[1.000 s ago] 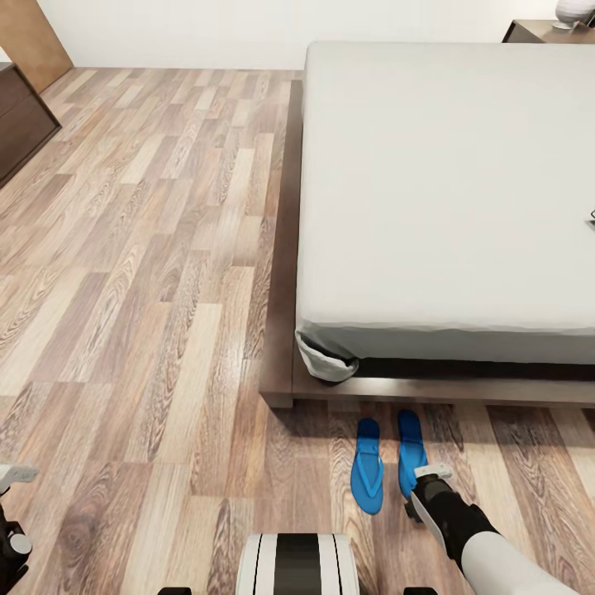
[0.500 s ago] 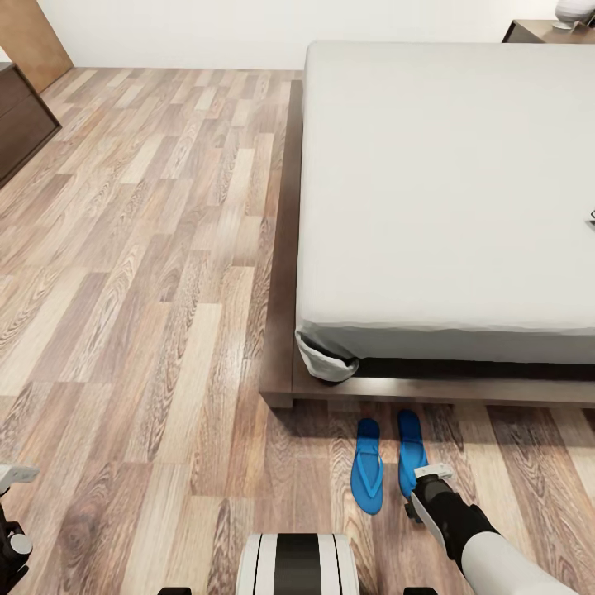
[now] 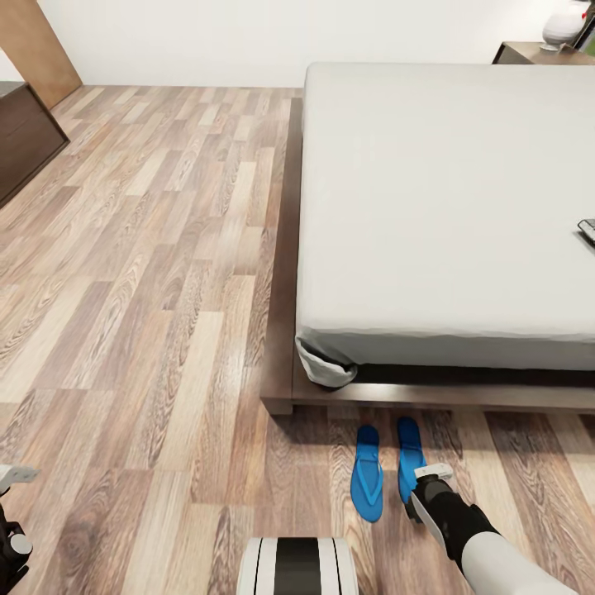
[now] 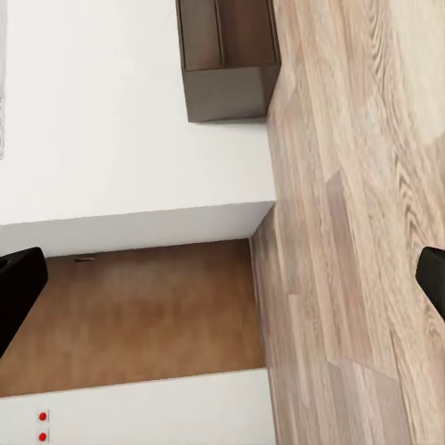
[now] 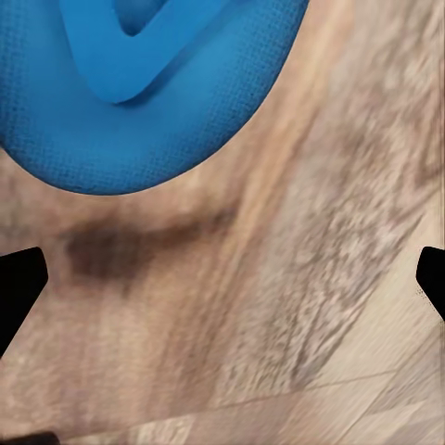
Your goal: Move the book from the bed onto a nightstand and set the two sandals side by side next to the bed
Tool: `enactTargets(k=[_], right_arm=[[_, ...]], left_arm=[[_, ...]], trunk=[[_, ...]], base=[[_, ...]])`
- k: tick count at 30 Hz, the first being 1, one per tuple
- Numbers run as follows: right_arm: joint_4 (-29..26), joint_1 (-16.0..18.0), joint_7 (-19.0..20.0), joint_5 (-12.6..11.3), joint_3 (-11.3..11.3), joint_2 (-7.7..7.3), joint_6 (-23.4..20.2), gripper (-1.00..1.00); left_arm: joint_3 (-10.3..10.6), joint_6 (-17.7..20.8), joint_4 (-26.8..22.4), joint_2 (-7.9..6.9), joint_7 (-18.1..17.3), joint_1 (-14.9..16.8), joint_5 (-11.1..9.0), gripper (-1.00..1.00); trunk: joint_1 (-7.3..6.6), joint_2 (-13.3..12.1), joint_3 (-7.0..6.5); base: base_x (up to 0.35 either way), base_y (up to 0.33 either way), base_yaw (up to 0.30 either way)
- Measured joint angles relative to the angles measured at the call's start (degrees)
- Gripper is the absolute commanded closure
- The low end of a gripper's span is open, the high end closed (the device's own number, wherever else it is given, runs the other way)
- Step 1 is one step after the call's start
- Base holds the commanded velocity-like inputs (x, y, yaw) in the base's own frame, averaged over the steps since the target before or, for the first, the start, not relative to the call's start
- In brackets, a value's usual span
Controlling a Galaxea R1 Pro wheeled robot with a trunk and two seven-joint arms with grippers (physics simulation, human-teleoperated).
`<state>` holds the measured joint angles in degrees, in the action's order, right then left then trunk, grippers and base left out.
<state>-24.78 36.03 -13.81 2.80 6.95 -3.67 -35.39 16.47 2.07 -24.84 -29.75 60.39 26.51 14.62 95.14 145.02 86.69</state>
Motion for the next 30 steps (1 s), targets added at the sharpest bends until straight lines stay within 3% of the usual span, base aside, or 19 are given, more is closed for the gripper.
enactTargets(k=[14,21,30], right_arm=[[-0.01,0.0,0.0,0.0,0.0,0.02,0.0,-1.0],[0.01,0.0,0.0,0.01,0.04,0.02,0.0,-1.0],[0.07,-0.03,0.04,0.01,0.15,-0.02,0.0,-1.0]], left_arm=[[0.0,0.0,0.01,0.03,0.0,0.0,-0.01,-1.0],[0.0,0.0,0.07,0.0,-0.09,0.0,-0.01,-1.0],[0.0,0.0,0.15,-0.01,-0.16,0.0,-0.01,-1.0]], trunk=[[0.0,0.0,0.0],[-0.18,-0.09,-1.54],[-0.21,-0.11,-1.77]], base=[[0.0,0.0,0.0],[0.0,0.0,0.0],[0.0,0.0,0.0]])
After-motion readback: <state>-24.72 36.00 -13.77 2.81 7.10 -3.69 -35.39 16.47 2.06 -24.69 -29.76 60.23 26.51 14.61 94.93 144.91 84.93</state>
